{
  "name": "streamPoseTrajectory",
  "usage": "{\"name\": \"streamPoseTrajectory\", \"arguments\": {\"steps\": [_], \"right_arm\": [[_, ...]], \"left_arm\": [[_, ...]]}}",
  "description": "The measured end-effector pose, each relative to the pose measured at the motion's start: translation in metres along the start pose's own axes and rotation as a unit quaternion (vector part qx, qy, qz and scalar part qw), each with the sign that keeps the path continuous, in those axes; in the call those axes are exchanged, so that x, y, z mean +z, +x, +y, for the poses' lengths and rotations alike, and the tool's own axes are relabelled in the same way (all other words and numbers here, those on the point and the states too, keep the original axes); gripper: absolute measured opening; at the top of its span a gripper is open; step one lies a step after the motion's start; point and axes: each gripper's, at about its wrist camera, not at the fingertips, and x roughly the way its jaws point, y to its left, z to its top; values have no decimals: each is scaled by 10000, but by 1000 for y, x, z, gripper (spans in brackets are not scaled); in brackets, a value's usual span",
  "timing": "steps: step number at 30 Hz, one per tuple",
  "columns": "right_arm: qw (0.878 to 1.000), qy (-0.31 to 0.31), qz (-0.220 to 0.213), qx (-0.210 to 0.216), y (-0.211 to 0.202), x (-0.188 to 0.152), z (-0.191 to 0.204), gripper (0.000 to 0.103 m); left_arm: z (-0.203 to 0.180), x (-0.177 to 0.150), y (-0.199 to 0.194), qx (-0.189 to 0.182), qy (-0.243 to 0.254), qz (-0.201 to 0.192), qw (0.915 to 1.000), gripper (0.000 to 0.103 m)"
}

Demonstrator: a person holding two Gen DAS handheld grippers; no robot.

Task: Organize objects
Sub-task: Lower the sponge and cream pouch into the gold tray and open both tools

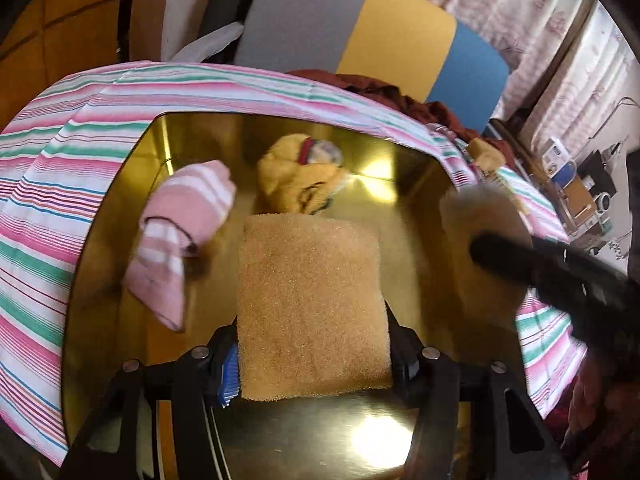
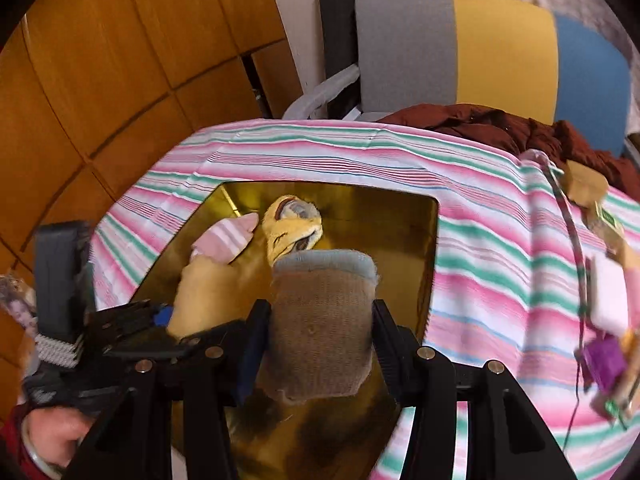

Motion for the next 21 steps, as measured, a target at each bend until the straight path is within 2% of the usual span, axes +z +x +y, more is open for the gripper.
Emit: {"name": "streamPoseTrajectory", "arguments": {"steps": [3, 5, 7, 11, 14, 17, 21], "right_arm": [[9995, 191, -133, -234, 15, 14, -7, 53], [9986, 298, -321, -302, 14, 20, -12, 62], [9977, 347, -449, -360, 4, 20, -13, 63], [9969, 338, -653, -290, -20, 9, -14, 69], [9961, 399, -720, -309, -33, -6, -19, 70], [9955, 520, -714, -333, -43, -20, -30, 71], [9946, 712, -679, -342, -52, -34, -44, 73]], "left_arm": [[6, 2, 4, 116, 21, 83, 9999, 58], [9, 4, 6, 173, 28, 144, 9997, 58], [11, 4, 8, 188, 4, 196, 9996, 58], [11, 6, 11, 278, -6, 268, 9993, 58], [10, 8, 12, 418, -2, 293, 9987, 60], [13, 12, 9, 695, -137, 182, 9973, 64], [21, 18, 2, 687, -433, 53, 9967, 68]]}}
